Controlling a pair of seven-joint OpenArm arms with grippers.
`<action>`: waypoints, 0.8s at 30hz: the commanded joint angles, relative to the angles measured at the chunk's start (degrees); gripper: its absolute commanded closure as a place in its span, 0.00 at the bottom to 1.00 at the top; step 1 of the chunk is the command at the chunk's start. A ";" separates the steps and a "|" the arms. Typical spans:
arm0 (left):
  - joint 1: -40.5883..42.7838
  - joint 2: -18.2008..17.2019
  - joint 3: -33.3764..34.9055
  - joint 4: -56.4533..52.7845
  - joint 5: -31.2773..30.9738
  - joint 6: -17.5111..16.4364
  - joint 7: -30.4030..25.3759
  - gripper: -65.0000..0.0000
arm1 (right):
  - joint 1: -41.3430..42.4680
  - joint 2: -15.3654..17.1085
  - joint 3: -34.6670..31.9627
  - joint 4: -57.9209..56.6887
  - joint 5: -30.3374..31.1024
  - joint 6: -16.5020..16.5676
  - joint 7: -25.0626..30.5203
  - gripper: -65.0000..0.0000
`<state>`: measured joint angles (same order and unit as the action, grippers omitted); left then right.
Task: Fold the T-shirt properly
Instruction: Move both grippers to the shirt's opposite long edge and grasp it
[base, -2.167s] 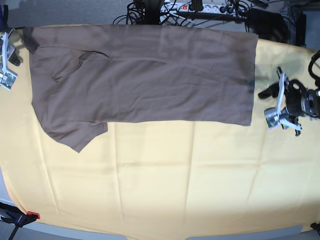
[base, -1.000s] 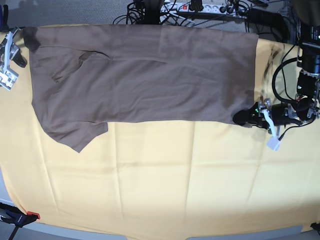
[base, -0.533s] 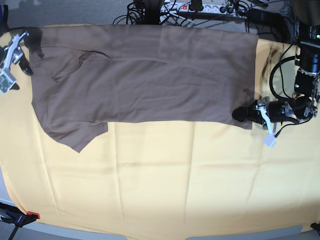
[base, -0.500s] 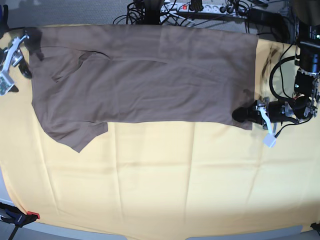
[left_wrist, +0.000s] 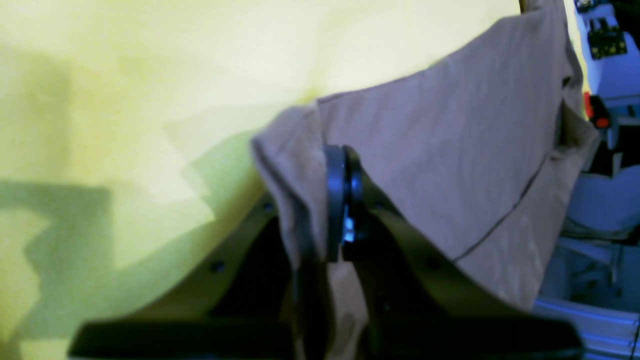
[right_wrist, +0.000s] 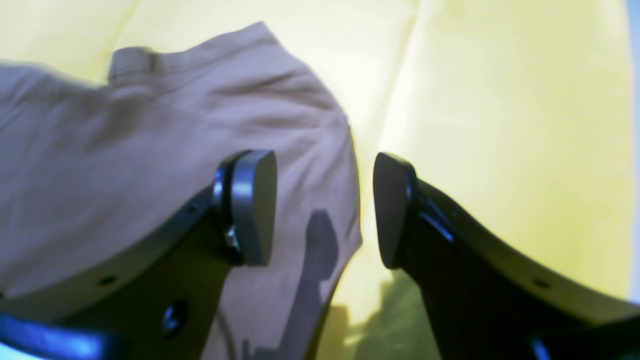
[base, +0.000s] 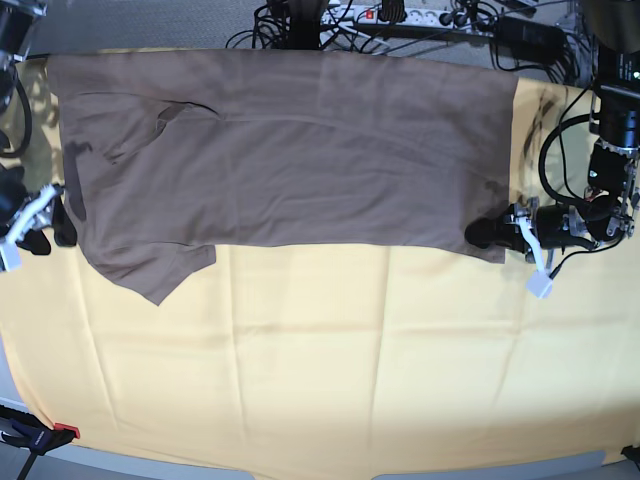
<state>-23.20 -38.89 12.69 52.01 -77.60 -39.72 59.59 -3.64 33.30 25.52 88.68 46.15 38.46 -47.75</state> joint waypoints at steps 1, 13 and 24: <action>-1.27 -1.07 -0.39 0.48 -0.26 -0.28 -0.33 1.00 | 3.06 1.49 -0.74 -1.84 0.68 -0.07 1.20 0.49; -1.27 -1.07 -0.39 0.48 -0.31 -0.28 -0.04 1.00 | 24.00 0.59 -6.32 -35.98 1.16 0.98 -2.36 0.49; -1.27 -1.07 -0.39 0.48 -0.46 -0.28 -0.02 1.00 | 25.07 -2.97 -6.43 -40.33 7.06 1.54 -8.46 0.49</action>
<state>-23.20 -38.89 12.69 52.01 -77.67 -39.72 59.81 20.32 29.12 19.11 47.81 53.21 40.05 -55.55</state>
